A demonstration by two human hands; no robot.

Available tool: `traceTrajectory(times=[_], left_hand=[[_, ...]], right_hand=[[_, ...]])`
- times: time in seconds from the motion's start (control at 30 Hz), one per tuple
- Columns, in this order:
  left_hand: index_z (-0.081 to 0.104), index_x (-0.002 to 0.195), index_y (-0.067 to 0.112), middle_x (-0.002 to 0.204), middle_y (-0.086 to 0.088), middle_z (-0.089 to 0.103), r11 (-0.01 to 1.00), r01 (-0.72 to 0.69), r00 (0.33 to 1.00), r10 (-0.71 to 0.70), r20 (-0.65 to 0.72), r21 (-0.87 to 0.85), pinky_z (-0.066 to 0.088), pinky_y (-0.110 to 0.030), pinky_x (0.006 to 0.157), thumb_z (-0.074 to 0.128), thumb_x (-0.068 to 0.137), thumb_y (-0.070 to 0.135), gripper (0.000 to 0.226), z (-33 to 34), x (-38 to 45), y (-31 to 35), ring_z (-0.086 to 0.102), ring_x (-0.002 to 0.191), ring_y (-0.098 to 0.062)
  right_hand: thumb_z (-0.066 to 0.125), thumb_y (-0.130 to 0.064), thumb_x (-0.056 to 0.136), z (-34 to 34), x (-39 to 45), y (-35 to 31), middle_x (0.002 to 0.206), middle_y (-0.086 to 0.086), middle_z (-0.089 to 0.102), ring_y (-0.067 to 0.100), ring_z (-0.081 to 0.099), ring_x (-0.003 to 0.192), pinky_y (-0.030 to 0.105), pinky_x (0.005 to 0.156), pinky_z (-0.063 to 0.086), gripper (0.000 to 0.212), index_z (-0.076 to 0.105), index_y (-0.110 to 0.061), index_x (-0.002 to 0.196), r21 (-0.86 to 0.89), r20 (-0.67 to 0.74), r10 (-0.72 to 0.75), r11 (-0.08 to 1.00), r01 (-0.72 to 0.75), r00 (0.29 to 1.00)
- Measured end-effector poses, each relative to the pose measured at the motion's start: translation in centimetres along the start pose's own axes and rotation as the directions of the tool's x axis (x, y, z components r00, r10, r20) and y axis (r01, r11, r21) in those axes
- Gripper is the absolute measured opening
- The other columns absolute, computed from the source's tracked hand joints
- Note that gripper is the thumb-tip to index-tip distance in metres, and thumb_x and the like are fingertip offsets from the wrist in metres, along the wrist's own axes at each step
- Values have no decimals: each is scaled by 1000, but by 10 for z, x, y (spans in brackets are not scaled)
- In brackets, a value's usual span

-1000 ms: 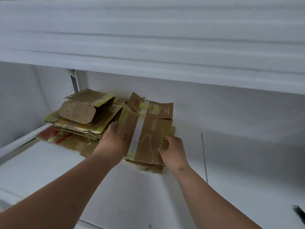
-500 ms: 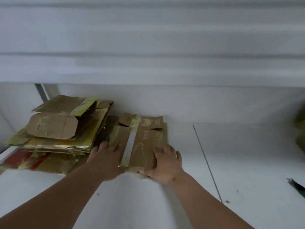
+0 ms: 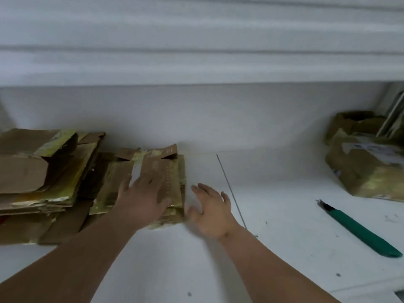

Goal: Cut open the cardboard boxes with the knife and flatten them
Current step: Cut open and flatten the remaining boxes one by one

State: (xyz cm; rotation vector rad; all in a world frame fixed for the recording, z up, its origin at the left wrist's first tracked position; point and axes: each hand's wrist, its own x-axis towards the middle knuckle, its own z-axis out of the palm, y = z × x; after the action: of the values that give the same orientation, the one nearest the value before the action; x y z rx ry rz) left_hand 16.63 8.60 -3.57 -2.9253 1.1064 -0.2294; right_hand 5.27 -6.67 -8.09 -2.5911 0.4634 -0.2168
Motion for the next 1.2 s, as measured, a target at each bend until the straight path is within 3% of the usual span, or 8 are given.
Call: traceTrajectory(times=[0.1, 0.2, 0.37, 0.6, 0.7, 0.83, 1.1, 1.2], left_hand=[[58, 133, 16, 130, -11, 62, 972, -79, 989, 50, -136, -221, 45, -24, 93, 67, 86, 7, 49, -8, 5, 41, 62, 112, -20], [46, 144, 23, 145, -6, 49, 915, -38, 998, 13, -66, -402, 39, -17, 92, 48, 96, 2, 52, -9, 10, 84, 50, 128, -23], [63, 124, 11, 129, -14, 59, 791, -106, 988, 14, -156, -602, 30, 9, 70, 55, 93, -7, 37, -3, 15, 178, 56, 89, -3], [70, 113, 12, 93, 4, 67, 732, -69, 997, 33, -66, -678, 41, -9, 72, 62, 92, 7, 23, 5, 27, 297, 61, 77, 1], [70, 113, 14, 92, 5, 66, 745, -78, 997, 51, -60, -663, 35, 1, 64, 59, 94, 6, 23, 11, 33, 325, 58, 75, 9], [69, 116, 10, 103, -1, 69, 738, -135, 991, 103, -87, -661, 40, -13, 77, 53, 91, -6, 34, 8, 48, 357, 64, 89, -7], [69, 115, 7, 106, -6, 69, 673, -236, 971, 193, -142, -701, 43, -19, 87, 46, 79, -18, 50, 10, 90, 412, 66, 92, -12], [67, 119, 11, 109, -2, 66, 661, -228, 969, 226, -100, -714, 43, -15, 81, 45, 79, -17, 54, 10, 97, 429, 64, 88, -8]], right_hand=[[41, -49, 95, -23, -14, 38, 160, -6, 26, 12, 22, 148, 40, 121, 8, 61, 34, -29, 152, -60, -57, 44, 997, -48, 997], [49, -35, 98, -51, -36, 86, 156, -6, 34, 12, 27, 145, 37, 120, 11, 49, 43, -29, 146, -83, -111, 106, 990, -116, 988], [48, -29, 95, -104, -83, 178, 151, -6, 37, 16, 28, 143, 40, 117, 13, 48, 48, -30, 143, -192, -139, 249, 943, -272, 959], [44, -21, 92, -148, -130, 267, 138, 1, 46, 26, 44, 125, 39, 102, 30, 53, 39, -27, 145, -330, -74, 326, 884, -332, 942], [44, -14, 90, -162, -138, 289, 134, 3, 48, 28, 45, 122, 38, 99, 34, 61, 35, -26, 149, -399, -49, 283, 874, -279, 958], [44, -13, 93, -183, -143, 324, 133, 1, 51, 27, 46, 122, 39, 99, 37, 53, 41, -28, 144, -408, -103, 325, 848, -338, 940], [51, -13, 84, -219, -144, 372, 124, -4, 61, 24, 50, 120, 32, 94, 38, 44, 59, -29, 125, -224, -258, 352, 884, -410, 900], [56, -14, 84, -228, -144, 386, 125, 2, 58, 27, 48, 117, 35, 95, 42, 42, 64, -25, 124, 13, -469, 410, 889, -459, 782]])
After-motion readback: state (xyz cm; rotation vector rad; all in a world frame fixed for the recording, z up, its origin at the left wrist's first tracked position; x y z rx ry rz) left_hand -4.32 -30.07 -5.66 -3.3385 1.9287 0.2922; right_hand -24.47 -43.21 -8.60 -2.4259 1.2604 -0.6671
